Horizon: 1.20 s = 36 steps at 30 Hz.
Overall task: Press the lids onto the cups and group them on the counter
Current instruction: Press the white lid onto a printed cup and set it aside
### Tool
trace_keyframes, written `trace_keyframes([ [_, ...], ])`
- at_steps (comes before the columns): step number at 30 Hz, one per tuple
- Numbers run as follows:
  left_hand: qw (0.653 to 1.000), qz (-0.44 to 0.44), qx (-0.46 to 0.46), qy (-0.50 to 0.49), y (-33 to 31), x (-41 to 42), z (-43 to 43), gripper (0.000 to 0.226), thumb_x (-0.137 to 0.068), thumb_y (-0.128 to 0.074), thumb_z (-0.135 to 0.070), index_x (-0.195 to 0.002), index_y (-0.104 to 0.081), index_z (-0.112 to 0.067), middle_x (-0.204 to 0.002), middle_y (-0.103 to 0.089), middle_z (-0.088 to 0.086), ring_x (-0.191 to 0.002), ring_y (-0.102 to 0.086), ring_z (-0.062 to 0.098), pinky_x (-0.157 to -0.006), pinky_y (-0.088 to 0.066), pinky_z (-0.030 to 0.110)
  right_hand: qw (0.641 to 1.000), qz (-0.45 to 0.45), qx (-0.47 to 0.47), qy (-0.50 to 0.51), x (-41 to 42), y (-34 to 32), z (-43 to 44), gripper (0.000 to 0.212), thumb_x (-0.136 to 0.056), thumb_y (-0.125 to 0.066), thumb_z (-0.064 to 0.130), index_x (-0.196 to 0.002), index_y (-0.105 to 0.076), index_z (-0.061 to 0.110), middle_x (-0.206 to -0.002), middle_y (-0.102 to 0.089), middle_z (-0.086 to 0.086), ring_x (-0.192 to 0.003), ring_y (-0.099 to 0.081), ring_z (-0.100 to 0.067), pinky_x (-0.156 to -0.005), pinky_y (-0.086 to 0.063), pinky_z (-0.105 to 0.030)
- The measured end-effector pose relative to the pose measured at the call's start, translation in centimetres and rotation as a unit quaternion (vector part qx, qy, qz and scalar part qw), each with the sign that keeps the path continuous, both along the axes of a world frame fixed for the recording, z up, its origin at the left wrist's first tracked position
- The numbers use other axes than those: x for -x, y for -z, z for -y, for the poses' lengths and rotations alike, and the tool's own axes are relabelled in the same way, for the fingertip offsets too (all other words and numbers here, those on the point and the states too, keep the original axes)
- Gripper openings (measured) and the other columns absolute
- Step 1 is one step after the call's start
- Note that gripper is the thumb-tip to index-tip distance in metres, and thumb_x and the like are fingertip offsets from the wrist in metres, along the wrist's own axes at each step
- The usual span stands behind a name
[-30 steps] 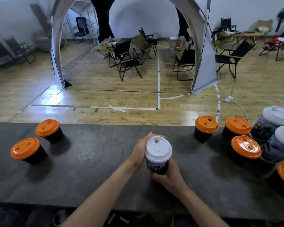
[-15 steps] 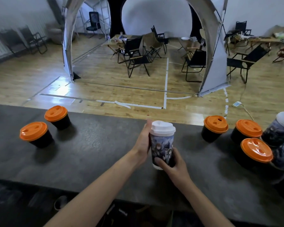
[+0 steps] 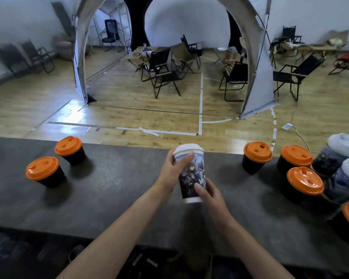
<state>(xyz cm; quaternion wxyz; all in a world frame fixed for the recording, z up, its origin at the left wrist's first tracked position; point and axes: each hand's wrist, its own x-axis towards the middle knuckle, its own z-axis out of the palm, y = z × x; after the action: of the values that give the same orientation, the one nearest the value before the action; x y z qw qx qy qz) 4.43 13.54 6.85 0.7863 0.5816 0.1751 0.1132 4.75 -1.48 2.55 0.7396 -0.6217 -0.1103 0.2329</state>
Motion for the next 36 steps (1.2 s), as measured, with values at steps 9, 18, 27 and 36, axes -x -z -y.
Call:
trace_keyframes([
  [9, 0.996, 0.035, 0.070, 0.043, -2.5, 0.4, -0.3, 0.076, -0.071, -0.083, -0.031, -0.129, -0.052, 0.006, -0.096, -0.073, 0.016, -0.080, -0.073, 0.027, -0.070, -0.060, 0.036, 0.981, -0.162, -0.072, -0.083, 1.4, -6.0, 0.3, 0.052, -0.084, -0.070, 0.043, -0.115, -0.068, 0.001, -0.097, -0.072, -0.021, -0.082, -0.071, -0.027, -0.074, -0.062, -0.044],
  [18, 0.995, 0.013, -0.084, 0.044, -0.9, 1.3, -1.1, 0.051, -0.079, -0.085, -0.029, -0.120, -0.060, -0.012, -0.104, -0.073, 0.005, -0.089, -0.072, 0.015, -0.073, -0.058, 0.025, 0.994, -0.037, 0.089, -0.043, 0.9, -5.5, 0.7, 0.077, -0.063, -0.075, 0.065, -0.122, -0.065, 0.017, -0.110, -0.076, -0.008, -0.096, -0.073, -0.017, -0.087, -0.057, -0.035],
  [27, 0.999, -0.041, 0.007, 0.027, 1.6, 2.8, -0.5, 0.067, -0.064, -0.088, -0.032, -0.121, -0.060, -0.010, -0.101, -0.073, 0.009, -0.087, -0.072, 0.023, -0.066, -0.057, 0.032, 0.974, -0.208, 0.020, -0.085, 2.0, -5.0, 0.9, 0.042, -0.099, -0.055, 0.032, -0.119, -0.066, -0.003, -0.099, -0.072, -0.027, -0.070, -0.070, -0.023, -0.063, -0.059, -0.030],
  [36, 0.997, -0.052, -0.024, 0.057, 0.4, 3.2, -0.5, 0.066, -0.073, -0.081, -0.043, -0.127, -0.059, -0.011, -0.117, -0.072, 0.017, -0.094, -0.071, 0.025, -0.078, -0.056, 0.036, 0.955, -0.268, -0.056, -0.116, 3.1, -6.1, 0.7, 0.062, -0.086, -0.057, 0.055, -0.111, -0.072, 0.000, -0.092, -0.069, -0.029, -0.068, -0.062, -0.030, -0.065, -0.054, -0.035],
])
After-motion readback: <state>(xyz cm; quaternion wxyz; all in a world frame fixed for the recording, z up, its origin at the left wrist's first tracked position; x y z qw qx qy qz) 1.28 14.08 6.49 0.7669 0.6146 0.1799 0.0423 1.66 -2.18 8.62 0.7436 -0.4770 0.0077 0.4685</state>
